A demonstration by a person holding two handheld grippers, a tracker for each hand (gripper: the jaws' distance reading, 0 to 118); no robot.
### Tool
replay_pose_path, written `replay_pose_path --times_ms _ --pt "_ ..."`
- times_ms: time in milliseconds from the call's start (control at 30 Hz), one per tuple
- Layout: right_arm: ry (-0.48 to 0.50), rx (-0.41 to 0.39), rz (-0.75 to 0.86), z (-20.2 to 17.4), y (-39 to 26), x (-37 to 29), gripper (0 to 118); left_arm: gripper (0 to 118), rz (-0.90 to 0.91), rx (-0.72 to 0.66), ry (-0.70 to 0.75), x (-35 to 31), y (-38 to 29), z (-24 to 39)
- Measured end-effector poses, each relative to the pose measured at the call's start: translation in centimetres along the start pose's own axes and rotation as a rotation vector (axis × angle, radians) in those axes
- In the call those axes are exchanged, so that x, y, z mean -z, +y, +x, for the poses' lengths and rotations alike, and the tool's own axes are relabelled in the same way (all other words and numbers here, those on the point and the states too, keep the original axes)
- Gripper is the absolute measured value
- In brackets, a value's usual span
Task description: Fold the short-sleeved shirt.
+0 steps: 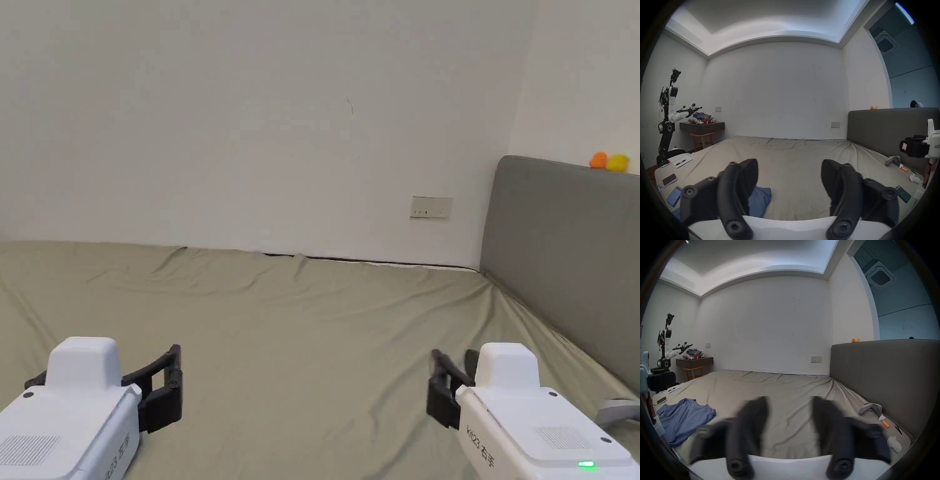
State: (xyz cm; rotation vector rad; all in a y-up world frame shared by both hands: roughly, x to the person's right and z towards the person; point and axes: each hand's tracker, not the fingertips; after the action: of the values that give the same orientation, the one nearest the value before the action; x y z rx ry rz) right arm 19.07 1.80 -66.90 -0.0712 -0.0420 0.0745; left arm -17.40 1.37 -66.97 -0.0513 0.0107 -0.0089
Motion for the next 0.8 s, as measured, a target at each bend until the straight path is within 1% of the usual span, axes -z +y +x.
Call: replay_pose_path --times_ms 33,67,100,133,167,200,233,400,433,467,500,533,600,633,667,700,767,800 --pt "-0.001 -0.002 -0.001 0.1 0.1 0.0 19 68 -0.002 0.002 -0.009 -0.1 0.0 0.0" --pt "0.004 0.003 -0.002 0.3 0.1 -0.1 13 50 -0.002 0.015 -0.028 -0.2 0.0 0.1" --pt "0.019 -0.007 0.002 0.3 0.2 -0.1 13 9 0.000 0.039 -0.016 -0.2 -0.1 0.3" --pt "0.024 -0.005 -0.011 0.2 0.2 -0.1 11 0 0.006 0.044 -0.013 -0.3 -0.2 0.4" --pt "0.025 -0.013 -0.012 0.2 0.2 -0.1 6 0 0.018 0.049 -0.006 -0.3 -0.4 0.6" --pt "0.018 -0.010 0.000 0.1 0.3 -0.3 4 0 0.014 0.061 -0.025 -0.2 -0.3 0.6" --pt "0.017 -0.013 0.014 0.1 0.4 -0.3 4 0 0.007 0.069 -0.039 -0.2 -0.3 0.7" --pt "0.020 -0.032 0.002 -0.6 0.5 -0.3 3 0 0.018 0.066 -0.016 -0.2 -0.2 0.9" --pt "0.034 -0.029 -0.001 -1.0 0.6 -0.4 2 0 0.015 0.067 -0.003 -0.3 0.1 0.6" --pt "0.064 -0.013 -0.016 -1.6 0.7 -0.5 2 0 0.005 0.065 0.002 -0.4 0.6 0.1" --pt "0.111 0.023 -0.054 -2.7 0.7 -0.7 2 0 0.010 0.056 0.027 -0.8 1.3 -1.0" --pt "0.138 -0.022 0.004 -3.6 1.2 -1.0 2 0 0.024 0.051 0.070 -1.1 1.6 -1.8" --pt "0.208 -0.063 0.021 -6.6 1.4 -1.5 2 0 0.030 0.067 0.149 -1.8 2.4 -4.1" --pt "0.253 -0.068 0.052 -7.9 1.7 -1.7 2 0 0.024 0.057 0.172 -2.4 2.7 -5.2" --pt "0.309 -0.017 0.020 -9.4 1.4 -1.7 2 0 0.007 0.051 0.188 -3.1 2.9 -6.7" --pt "0.360 0.004 -0.006 -11.2 1.3 -1.7 2 0 -0.029 0.071 0.214 -3.4 2.8 -8.2" --pt "0.433 -0.015 0.001 -14.3 0.9 -1.7 2 0 -0.110 0.086 0.264 -4.0 2.5 -10.8" --pt "0.462 -0.023 -0.021 -15.6 0.6 -1.7 2 0 -0.190 0.087 0.274 -3.9 2.3 -12.2"
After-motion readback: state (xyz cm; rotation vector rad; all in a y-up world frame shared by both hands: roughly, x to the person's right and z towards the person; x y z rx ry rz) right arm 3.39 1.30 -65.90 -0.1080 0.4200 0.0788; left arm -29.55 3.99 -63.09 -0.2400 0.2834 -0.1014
